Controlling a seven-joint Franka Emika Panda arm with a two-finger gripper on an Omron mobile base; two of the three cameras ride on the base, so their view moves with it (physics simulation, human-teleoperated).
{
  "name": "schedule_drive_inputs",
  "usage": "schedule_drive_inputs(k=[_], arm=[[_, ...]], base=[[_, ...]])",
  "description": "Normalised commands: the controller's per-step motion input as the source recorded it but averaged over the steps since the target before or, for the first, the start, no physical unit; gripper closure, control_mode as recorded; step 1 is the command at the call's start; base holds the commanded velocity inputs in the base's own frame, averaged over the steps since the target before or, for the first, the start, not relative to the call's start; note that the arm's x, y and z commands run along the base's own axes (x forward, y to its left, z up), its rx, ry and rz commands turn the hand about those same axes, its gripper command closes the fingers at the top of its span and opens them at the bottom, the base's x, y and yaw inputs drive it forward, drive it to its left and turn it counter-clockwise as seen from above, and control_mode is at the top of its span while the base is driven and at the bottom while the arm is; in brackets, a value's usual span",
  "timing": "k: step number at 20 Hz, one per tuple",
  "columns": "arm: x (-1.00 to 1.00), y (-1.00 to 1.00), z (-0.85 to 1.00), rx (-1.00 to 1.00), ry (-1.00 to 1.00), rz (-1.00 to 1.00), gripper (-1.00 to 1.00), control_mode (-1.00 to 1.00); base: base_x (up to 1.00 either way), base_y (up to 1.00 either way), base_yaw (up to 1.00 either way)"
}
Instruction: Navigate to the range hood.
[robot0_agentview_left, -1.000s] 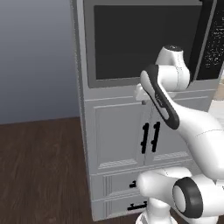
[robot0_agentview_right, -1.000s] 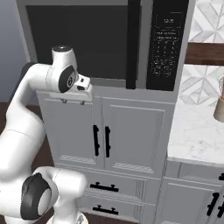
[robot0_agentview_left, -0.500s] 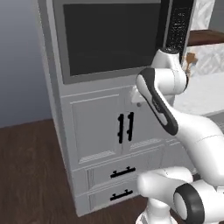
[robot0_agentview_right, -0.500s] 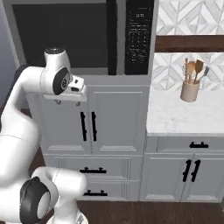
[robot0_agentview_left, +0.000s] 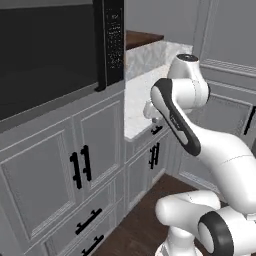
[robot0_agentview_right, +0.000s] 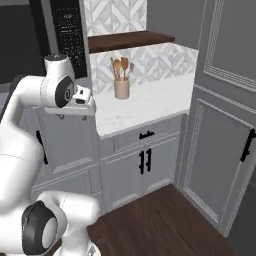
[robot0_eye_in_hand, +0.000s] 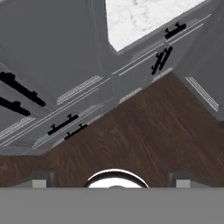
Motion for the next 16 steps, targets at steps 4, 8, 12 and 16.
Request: schedule_drive_inputs(k=[4, 8, 12, 16], arm=[[0.00, 0.00, 0.00, 0.00, 0.00, 0.00, -1.00, 1.00], [0.00, 0.00, 0.00, 0.00, 0.00, 0.00, -1.00, 1.00], [0.00, 0.00, 0.00, 0.00, 0.00, 0.00, -1.00, 1.00], [0.00, 0.00, 0.00, 0.00, 0.00, 0.00, -1.00, 1.00]], base=[[0.00, 0.00, -0.89], [0.00, 0.00, -0.90], [0.00, 0.00, -0.92], [0.00, 0.00, -0.94]])
